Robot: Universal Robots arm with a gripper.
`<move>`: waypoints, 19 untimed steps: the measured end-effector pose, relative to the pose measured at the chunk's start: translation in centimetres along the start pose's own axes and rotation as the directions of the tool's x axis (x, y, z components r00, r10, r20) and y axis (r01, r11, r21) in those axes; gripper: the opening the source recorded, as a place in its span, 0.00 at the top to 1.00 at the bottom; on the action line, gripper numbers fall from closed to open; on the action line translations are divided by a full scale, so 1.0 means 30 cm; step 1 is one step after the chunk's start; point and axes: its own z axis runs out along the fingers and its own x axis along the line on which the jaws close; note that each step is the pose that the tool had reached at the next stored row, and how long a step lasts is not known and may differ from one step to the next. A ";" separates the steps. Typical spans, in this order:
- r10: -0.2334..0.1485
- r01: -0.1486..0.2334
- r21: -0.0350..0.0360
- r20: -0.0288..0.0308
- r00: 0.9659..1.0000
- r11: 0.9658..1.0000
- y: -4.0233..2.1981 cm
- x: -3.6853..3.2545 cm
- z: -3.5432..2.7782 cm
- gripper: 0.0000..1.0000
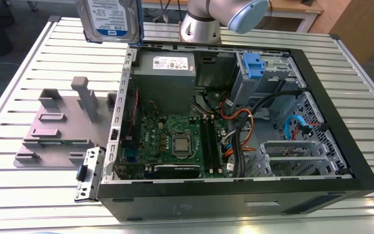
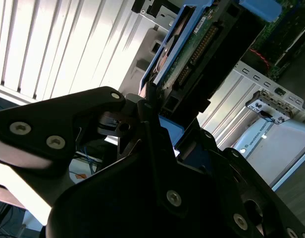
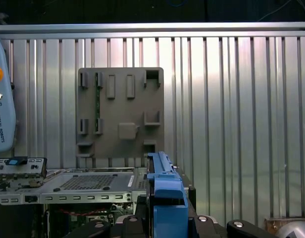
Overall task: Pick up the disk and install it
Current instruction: 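Pick up the disk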
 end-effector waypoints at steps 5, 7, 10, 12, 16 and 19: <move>0.000 0.000 0.000 0.000 1.000 1.000 -0.008 0.000 0.000 0.64; 0.000 0.000 0.000 0.000 1.000 1.000 -0.013 0.000 0.000 0.64; 0.000 0.000 0.000 0.000 1.000 1.000 -0.018 -0.001 0.000 0.64; 0.000 0.000 0.000 0.000 1.000 1.000 -0.021 -0.001 0.000 0.64; 0.000 0.000 0.000 0.000 1.000 1.000 -0.026 -0.001 0.000 0.64; 0.000 0.000 0.000 0.000 1.000 1.000 -0.030 -0.001 0.000 0.64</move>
